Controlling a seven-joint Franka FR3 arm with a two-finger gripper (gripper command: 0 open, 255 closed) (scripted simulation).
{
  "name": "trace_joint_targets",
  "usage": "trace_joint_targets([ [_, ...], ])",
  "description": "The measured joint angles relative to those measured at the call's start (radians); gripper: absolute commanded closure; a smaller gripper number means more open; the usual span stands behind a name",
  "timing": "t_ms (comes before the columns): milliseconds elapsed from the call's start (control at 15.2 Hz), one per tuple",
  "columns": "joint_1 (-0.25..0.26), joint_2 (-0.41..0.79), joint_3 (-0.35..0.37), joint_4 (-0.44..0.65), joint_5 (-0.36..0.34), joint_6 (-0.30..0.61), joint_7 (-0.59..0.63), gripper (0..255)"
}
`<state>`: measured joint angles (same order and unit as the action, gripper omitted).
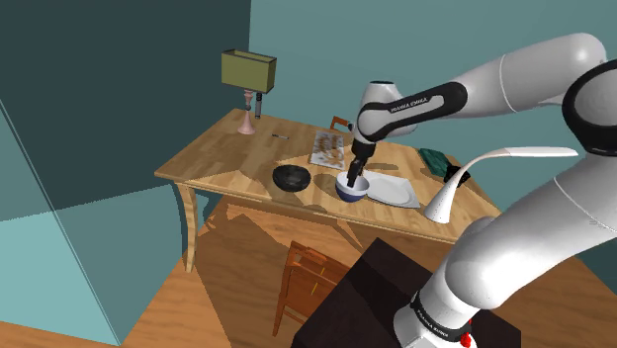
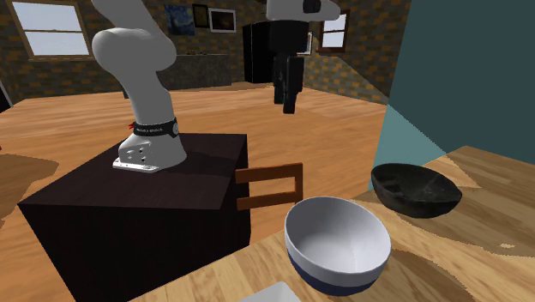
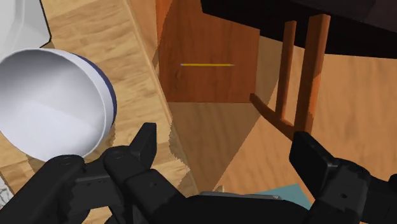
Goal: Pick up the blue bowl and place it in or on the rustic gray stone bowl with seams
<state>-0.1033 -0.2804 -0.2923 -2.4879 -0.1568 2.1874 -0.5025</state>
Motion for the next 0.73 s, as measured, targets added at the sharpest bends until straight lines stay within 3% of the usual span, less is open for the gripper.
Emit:
trace_joint_targets([
  [462, -0.029, 0.247, -0.071, 0.084, 0.016, 0.163, -0.131, 0],
  [726, -0.057, 0.414, -0.09, 0.178, 0.064, 0.234, -0.22, 0],
])
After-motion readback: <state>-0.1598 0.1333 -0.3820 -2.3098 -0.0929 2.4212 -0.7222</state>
